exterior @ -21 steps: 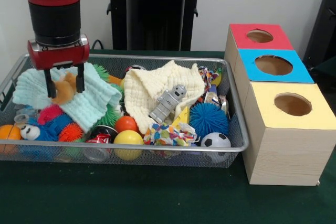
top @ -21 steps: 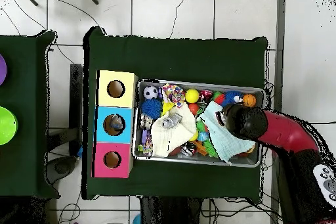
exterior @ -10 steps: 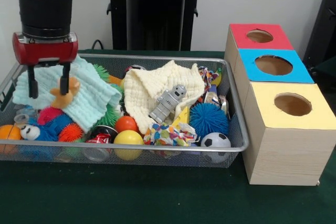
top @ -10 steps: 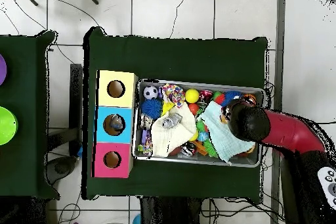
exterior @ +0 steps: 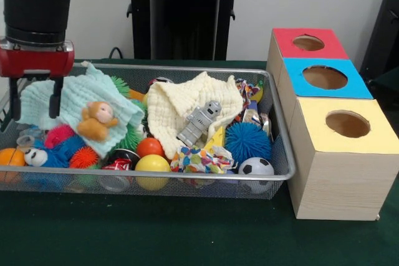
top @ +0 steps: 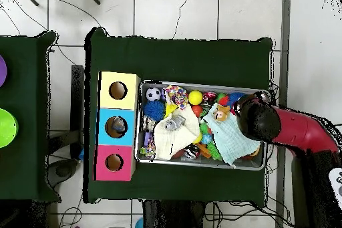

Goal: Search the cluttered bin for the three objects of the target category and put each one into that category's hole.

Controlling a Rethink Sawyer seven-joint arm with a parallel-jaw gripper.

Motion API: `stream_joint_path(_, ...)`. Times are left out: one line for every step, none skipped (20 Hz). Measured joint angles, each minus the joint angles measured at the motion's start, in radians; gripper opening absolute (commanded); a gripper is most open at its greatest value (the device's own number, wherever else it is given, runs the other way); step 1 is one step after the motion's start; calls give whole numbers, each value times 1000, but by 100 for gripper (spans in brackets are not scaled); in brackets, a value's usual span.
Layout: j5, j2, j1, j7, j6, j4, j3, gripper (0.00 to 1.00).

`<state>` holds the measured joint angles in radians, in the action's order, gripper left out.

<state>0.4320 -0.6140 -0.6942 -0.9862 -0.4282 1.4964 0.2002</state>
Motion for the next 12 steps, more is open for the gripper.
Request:
stream_joint_path(4, 4, 1, 0, -4, -10, -3, 100)
stream_joint_path(16, 18, 4, 0, -19, -35, -10, 100)
stream_joint_path(19, 22, 4, 0, -25, -42, -12, 100)
stream_joint_path(24, 28, 4, 0, -32, -52, -13, 100)
stream_joint_path(29, 34, 3, 0, -40, -61, -15, 100)
stream_joint_path(33, 41, 3, 0, -46, -69, -17, 100)
stream_joint_path(35, 43, 3, 0, -48, -72, -17, 100)
stream_joint_path(43, 56, 3, 0, -56, -85, -19, 100)
stream_joint_path(44, 60, 3, 0, -57, -89, -20, 100)
stream_joint_path(45, 68, 1, 0, -58, -94, -19, 100)
stream_joint_path(46, 75, 0, 0, -58, -99, -19, 100)
stream_joint_path(46, 78, -2, 0, -58, -100, -19, 100)
